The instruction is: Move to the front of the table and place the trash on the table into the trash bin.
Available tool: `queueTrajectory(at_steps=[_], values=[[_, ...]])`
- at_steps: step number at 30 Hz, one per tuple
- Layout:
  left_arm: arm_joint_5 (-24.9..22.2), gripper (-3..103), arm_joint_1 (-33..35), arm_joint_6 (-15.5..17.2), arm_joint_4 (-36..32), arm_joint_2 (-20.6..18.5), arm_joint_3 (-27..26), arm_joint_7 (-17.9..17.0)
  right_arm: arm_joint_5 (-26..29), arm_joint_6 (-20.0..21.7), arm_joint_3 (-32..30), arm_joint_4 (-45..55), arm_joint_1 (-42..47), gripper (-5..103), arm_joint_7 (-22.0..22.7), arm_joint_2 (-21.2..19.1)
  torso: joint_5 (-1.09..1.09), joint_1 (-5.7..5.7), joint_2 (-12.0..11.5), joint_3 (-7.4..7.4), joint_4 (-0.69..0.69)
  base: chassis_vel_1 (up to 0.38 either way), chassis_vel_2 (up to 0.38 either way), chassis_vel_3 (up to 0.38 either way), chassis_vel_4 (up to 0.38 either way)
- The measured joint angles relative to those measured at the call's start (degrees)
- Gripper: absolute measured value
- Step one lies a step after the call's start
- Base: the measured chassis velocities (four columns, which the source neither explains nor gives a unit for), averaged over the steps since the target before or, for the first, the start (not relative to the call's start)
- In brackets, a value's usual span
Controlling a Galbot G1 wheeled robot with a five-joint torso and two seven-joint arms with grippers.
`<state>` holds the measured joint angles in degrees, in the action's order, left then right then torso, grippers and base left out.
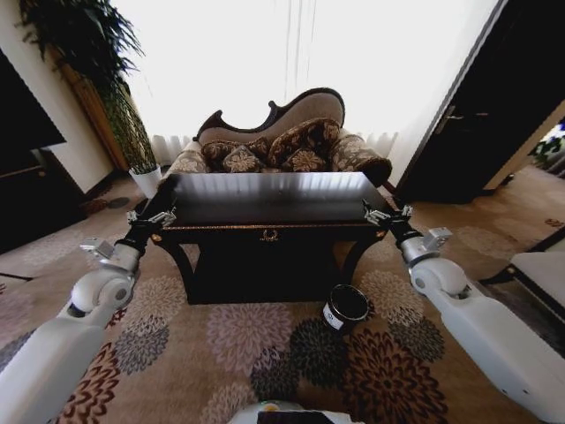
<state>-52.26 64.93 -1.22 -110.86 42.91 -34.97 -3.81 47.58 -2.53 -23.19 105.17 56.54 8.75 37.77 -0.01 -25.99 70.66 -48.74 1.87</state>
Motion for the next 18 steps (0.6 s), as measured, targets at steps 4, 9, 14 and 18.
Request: queueTrajectory(at_steps=[4,9,14,18], values=[[0.0,100,0.0,0.0,0.0,0.0,0.0,0.0,0.0,0.0,0.0,0.0,0.0,100,0.0,0.0,-0.01,0.02,0.0,0.01,-0.01,0.168,-0.176,-0.169,0.179],[0.0,100,0.0,0.0,0.0,0.0,0.0,0.0,0.0,0.0,0.0,0.0,0.0,100,0.0,0.0,0.0,-0.02,0.0,0.0,0.0,0.138,-0.136,-0.148,0.132],[0.0,100,0.0,0.0,0.0,0.0,0.0,0.0,0.0,0.0,0.0,0.0,0.0,100,0.0,0.0,-0.01,-0.06,0.0,-0.02,-0.01,0.113,-0.125,-0.125,0.117],[0.0,100,0.0,0.0,0.0,0.0,0.0,0.0,0.0,0.0,0.0,0.0,0.0,100,0.0,0.0,0.0,-0.05,0.0,-0.02,-0.01,0.153,-0.152,-0.156,0.166]])
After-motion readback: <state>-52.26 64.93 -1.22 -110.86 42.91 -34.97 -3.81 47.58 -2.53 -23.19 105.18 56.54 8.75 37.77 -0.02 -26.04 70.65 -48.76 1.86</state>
